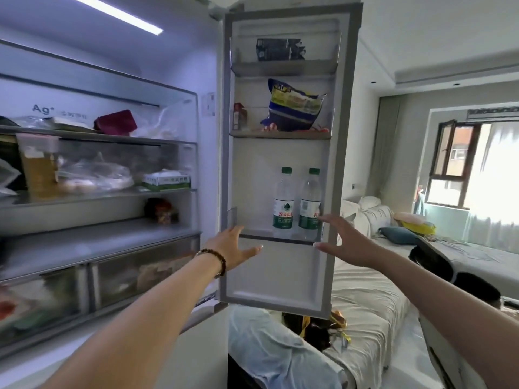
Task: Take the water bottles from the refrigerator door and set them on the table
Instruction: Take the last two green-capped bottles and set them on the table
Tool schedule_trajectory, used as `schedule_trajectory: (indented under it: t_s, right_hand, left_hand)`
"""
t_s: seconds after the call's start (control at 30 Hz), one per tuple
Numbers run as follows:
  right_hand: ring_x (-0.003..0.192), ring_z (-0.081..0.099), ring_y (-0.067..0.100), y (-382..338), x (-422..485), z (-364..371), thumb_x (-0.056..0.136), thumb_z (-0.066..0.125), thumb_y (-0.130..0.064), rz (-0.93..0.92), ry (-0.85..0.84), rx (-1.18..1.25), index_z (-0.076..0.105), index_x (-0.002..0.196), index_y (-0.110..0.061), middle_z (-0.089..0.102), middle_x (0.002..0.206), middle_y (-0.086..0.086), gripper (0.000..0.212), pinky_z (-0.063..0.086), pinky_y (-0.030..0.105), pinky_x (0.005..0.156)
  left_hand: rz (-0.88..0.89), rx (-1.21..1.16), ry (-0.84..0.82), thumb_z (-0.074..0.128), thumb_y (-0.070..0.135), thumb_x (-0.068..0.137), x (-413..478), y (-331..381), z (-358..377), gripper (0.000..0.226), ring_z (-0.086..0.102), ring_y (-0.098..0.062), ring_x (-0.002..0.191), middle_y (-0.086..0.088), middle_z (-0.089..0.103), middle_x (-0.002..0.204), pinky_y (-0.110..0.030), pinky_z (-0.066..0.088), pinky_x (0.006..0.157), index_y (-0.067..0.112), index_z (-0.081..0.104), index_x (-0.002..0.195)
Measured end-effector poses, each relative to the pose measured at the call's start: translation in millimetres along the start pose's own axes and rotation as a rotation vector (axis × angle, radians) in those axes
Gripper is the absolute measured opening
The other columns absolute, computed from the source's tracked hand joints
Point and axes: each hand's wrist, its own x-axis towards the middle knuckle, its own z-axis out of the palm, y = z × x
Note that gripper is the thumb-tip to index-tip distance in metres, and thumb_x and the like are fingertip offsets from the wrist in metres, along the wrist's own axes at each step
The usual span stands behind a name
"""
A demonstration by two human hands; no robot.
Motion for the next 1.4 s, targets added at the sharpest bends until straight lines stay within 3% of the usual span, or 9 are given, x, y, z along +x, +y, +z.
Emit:
schedule_trajectory:
  t_s: [0.17, 0.3, 0.57, 0.63, 0.73, 0.93, 1.03, 1.2, 1.4]
  right_hand:
    - [0.132, 0.036, 0.02, 49, 77, -12, 0.085, 0.064, -0.032, -0.038, 0.011, 0.059, 0.029, 0.142, -0.019, 0.027, 0.151, 0.003, 0.068, 0.026, 0.022, 0.1]
    - [0.135, 0.033, 0.02, 75, 127, -8, 0.086, 0.063, -0.031, -0.02, 0.088, 0.217, 0.03, 0.142, -0.02, 0.027, 0.15, 0.003, 0.066, 0.03, 0.031, 0.106]
    - [0.122, 0.047, 0.012, 88, 211, -6, 0.085, 0.064, -0.023, 0.032, 0.411, 0.592, 0.036, 0.139, -0.019, 0.048, 0.137, 0.0, 0.061, 0.039, 0.033, 0.105]
    - [0.113, 0.056, 0.014, 88, 228, -1, 0.087, 0.062, -0.019, 0.044, 0.446, 0.609, 0.041, 0.135, -0.018, 0.056, 0.123, -0.001, 0.053, 0.046, 0.024, 0.091]
    - [0.094, 0.059, 0.011, 85, 243, 8, 0.089, 0.059, -0.019, 0.07, 0.491, 0.627, 0.041, 0.13, -0.02, 0.059, 0.113, -0.001, 0.045, 0.045, 0.014, 0.071]
    - [0.081, 0.06, 0.007, 83, 249, 24, 0.091, 0.056, -0.03, 0.093, 0.636, 0.646, 0.055, 0.105, -0.024, 0.064, 0.095, -0.006, 0.016, 0.046, 0.019, 0.069]
    - [0.08, 0.06, 0.006, 81, 250, 26, 0.089, 0.058, -0.033, 0.094, 0.672, 0.7, 0.057, 0.103, -0.023, 0.064, 0.091, -0.008, 0.017, 0.045, 0.015, 0.068]
    - [0.081, 0.063, 0.008, 86, 249, 30, 0.087, 0.059, -0.039, 0.062, 0.655, 0.75, 0.06, 0.098, -0.018, 0.066, 0.087, -0.008, 0.024, 0.045, 0.019, 0.069]
    - [0.082, 0.067, 0.02, 81, 249, 36, 0.086, 0.061, -0.036, -0.053, 0.648, 0.848, 0.068, 0.09, -0.017, 0.071, 0.086, 0.004, 0.02, 0.051, 0.028, 0.075]
  left_hand:
    - [0.053, -0.018, 0.122, 0.042, 0.069, 0.08, 77, 39, 14, 0.083, 0.027, -0.022, 0.138, -0.001, 0.028, 0.152, -0.042, 0.028, 0.11, 0.022, 0.022, 0.145]
    - [0.107, -0.064, 0.179, 0.046, 0.067, 0.079, 134, 57, 16, 0.085, 0.028, -0.02, 0.138, 0.001, 0.025, 0.153, -0.042, 0.03, 0.109, 0.023, 0.017, 0.146]
    - [0.152, -0.328, 0.252, 0.048, 0.076, 0.065, 225, 55, 21, 0.106, 0.027, -0.021, 0.139, 0.002, 0.014, 0.156, -0.046, 0.032, 0.11, 0.028, 0.003, 0.147]
    - [0.162, -0.443, 0.252, 0.049, 0.077, 0.061, 242, 53, 19, 0.108, 0.033, -0.02, 0.135, 0.004, 0.021, 0.154, -0.047, 0.036, 0.107, 0.031, 0.002, 0.146]
    - [0.193, -0.685, 0.267, 0.059, 0.062, 0.073, 262, 53, 20, 0.087, 0.047, -0.016, 0.12, 0.002, 0.044, 0.14, -0.04, 0.045, 0.098, 0.028, 0.02, 0.143]
    - [0.243, -0.884, 0.277, 0.06, 0.044, 0.083, 277, 56, 30, 0.037, 0.056, -0.001, 0.094, 0.01, 0.061, 0.108, -0.011, 0.04, 0.07, 0.026, 0.053, 0.115]
    - [0.222, -0.971, 0.257, 0.06, 0.045, 0.083, 283, 57, 31, 0.03, 0.062, -0.01, 0.098, 0.005, 0.066, 0.107, -0.016, 0.043, 0.073, 0.026, 0.058, 0.107]
    - [0.231, -1.108, 0.287, 0.058, 0.041, 0.086, 280, 64, 37, 0.025, 0.067, 0.003, 0.079, 0.007, 0.067, 0.104, -0.018, 0.051, 0.075, 0.027, 0.059, 0.107]
    - [0.245, -1.161, 0.372, 0.059, 0.043, 0.085, 273, 69, 42, 0.036, 0.066, -0.017, 0.099, 0.0, 0.07, 0.107, -0.037, 0.054, 0.088, 0.02, 0.063, 0.112]
